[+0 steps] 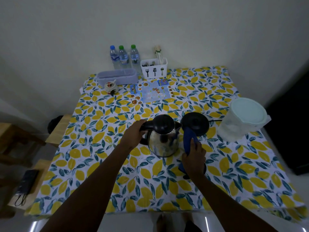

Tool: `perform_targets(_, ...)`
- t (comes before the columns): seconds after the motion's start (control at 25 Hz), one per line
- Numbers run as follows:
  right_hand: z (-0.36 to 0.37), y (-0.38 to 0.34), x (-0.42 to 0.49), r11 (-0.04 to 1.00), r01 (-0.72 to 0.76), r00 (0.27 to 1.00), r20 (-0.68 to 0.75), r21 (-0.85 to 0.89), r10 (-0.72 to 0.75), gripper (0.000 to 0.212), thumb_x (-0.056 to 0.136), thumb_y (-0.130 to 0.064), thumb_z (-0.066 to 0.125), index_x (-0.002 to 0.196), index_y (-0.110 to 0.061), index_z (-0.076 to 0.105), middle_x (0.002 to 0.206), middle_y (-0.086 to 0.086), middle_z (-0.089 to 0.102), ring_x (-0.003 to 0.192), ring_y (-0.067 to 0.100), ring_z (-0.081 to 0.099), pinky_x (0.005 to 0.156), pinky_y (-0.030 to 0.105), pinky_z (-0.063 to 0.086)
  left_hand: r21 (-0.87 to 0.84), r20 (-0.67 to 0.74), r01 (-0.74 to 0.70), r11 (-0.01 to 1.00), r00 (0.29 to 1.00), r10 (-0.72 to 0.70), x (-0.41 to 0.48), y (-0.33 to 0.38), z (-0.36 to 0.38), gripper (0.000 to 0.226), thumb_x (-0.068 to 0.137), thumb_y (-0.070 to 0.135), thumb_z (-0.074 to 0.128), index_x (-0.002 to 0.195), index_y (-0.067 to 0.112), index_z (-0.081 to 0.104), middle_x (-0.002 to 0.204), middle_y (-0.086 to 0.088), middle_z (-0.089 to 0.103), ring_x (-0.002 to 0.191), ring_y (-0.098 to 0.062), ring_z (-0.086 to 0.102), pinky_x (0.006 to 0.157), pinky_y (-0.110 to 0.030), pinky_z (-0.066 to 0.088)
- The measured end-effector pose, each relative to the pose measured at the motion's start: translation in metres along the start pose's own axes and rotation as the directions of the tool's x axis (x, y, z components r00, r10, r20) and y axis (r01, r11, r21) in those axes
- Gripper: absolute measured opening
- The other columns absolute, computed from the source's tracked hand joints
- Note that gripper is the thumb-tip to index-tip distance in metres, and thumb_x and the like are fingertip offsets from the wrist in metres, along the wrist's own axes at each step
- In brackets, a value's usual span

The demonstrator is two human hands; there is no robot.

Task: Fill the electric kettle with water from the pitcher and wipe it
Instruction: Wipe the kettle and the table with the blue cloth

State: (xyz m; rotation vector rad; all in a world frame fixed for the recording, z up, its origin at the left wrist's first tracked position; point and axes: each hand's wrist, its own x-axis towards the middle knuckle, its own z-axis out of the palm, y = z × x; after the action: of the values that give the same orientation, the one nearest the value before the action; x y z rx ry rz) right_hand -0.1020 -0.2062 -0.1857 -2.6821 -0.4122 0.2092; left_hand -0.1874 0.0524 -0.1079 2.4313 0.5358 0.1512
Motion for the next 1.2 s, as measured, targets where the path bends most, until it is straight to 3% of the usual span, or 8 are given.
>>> perform_targets(0.24,0.010,0.010,0.024,0.970,0.005,0.985,0.169,-0.245,0.037,0.074,0.087,-0.030,0.053,0.150,-0.015,0.017,0.152,0.016,0.025,0.133,0.040,0.027,0.093,0.054,0.043,-0.041,-0.157,0.042,0.998,0.986,-0.048,0.024,0.009,-0.001,0.033,0.092,0.014,0.054,0.124,0.020,0.053,0.115,-0.006,0.061,0.101,-0.022,0.056,0.082,-0.033,0.042)
perform_targets(0.4,0.033,0.009,0.036,0.959,0.046,0.939,0.340,-0.279,0.054,0.080,0.089,-0.050,0.047,0.151,-0.028,0.003,0.159,0.011,0.001,0.143,0.040,0.005,0.106,0.059,0.027,-0.028,-0.104,0.092,0.995,0.990,-0.095,0.048,0.000,-0.001,0.033,0.088,0.016,0.055,0.120,0.024,0.052,0.109,-0.006,0.061,0.100,-0.027,0.058,0.084,-0.042,0.048)
perform_targets(0.52,0.044,0.011,0.035,0.953,0.072,0.942,0.335,-0.293,0.032,0.073,0.090,-0.063,0.030,0.149,-0.037,-0.002,0.160,0.008,-0.010,0.143,0.040,-0.002,0.106,0.062,0.020,-0.032,-0.098,0.101,0.994,0.990,-0.104,0.054,-0.004,-0.001,0.038,0.089,0.017,0.056,0.126,0.020,0.049,0.114,-0.004,0.061,0.106,-0.026,0.058,0.088,-0.041,0.047)
perform_targets(0.64,0.051,0.015,0.033,0.956,0.047,0.968,0.249,-0.290,0.027,0.061,0.094,-0.055,0.027,0.149,-0.040,0.006,0.161,0.007,-0.002,0.143,0.039,0.005,0.105,0.061,0.025,-0.151,-0.145,0.173,0.973,0.970,-0.195,0.036,-0.009,0.014,0.064,0.089,0.008,0.060,0.144,0.012,0.028,0.137,-0.009,0.049,0.119,-0.024,0.053,0.094,-0.040,0.045)
perform_targets(0.72,0.052,0.012,0.031,0.952,0.055,0.975,0.220,-0.300,0.012,0.059,0.095,-0.049,0.034,0.149,-0.040,0.012,0.161,0.007,0.005,0.141,0.041,0.012,0.101,0.061,0.030,-0.181,-0.084,0.253,0.950,0.959,-0.272,0.016,-0.020,0.032,0.084,0.088,0.009,0.063,0.151,0.011,0.006,0.155,-0.015,0.028,0.132,-0.029,0.043,0.099,-0.044,0.044)
perform_targets(0.84,0.057,0.005,0.018,0.935,0.126,0.968,0.249,-0.331,-0.042,0.059,0.095,-0.045,0.037,0.149,-0.038,0.014,0.161,0.006,0.008,0.139,0.042,0.019,0.096,0.058,0.037,-0.005,0.124,0.393,0.920,0.913,-0.389,-0.011,-0.040,0.054,0.099,0.086,0.023,0.069,0.151,0.015,-0.005,0.161,-0.011,0.009,0.144,-0.028,0.020,0.113,-0.047,0.031)
perform_targets(1.0,0.069,-0.012,-0.011,0.914,0.248,0.945,0.288,-0.320,-0.156,0.058,0.091,-0.044,0.048,0.146,-0.034,0.031,0.157,0.008,0.025,0.130,0.044,0.035,0.087,0.058,0.044,0.364,0.370,0.275,0.890,0.834,-0.409,-0.060,-0.061,0.080,0.107,0.079,0.045,0.072,0.152,0.016,0.000,0.161,-0.005,-0.011,0.146,-0.036,-0.011,0.116,-0.057,0.010)
perform_targets(1.2,0.084,-0.059,-0.022,0.868,0.420,0.872,0.384,-0.265,-0.305,0.058,0.089,-0.034,0.053,0.144,-0.032,0.034,0.154,0.008,0.032,0.131,0.045,0.035,0.089,0.062,0.041,0.392,0.335,0.351,0.850,0.806,-0.487,-0.096,-0.078,0.089,0.125,0.068,0.064,0.070,0.151,0.014,-0.010,0.159,-0.004,-0.021,0.145,-0.038,-0.015,0.115,-0.059,0.008)
